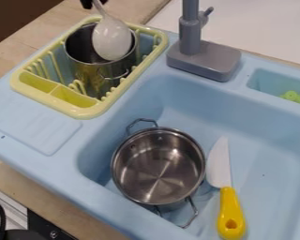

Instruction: Moved the blue cooking spoon into the cooking pot

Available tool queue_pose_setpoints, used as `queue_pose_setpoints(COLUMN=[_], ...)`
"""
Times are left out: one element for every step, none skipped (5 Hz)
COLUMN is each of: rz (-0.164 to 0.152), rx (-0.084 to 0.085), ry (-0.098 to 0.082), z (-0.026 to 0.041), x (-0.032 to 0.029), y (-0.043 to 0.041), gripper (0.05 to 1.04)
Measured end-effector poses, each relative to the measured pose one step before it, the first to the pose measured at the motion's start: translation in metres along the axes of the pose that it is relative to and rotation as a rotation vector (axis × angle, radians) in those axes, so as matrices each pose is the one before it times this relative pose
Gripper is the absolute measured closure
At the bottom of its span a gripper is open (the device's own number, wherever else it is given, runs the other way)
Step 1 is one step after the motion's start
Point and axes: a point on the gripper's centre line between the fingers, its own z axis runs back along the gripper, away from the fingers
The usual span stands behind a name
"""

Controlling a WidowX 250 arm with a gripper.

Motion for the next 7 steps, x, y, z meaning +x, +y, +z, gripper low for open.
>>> queue_pose_setpoints(rz=[0.0228,0.0036,-0.0338,-0.0133,-0.0131,-0.0201,-0.0013], rx=[-0.0012,-0.0033,0.0243,0.0003,-0.0059,0.0049,0.0047], ry=[-0.005,-0.0091,0.0207,-0.0018,0.0289,0.0156,0.026], z=[-0.0045,-0.00079,-0.0164,-0.00407,-0.00372,0.00118,-0.00082], x=[0.01196,0.00209,-0.00575,-0.0056,-0.00956,-0.0056,-0.00692], y=[0.00284,0.00013,-0.00095,0.00009,-0.00104,-0.00241,0.0001], gripper=[0.902,0.902,0.902,0.849,0.603,0.309,0.093])
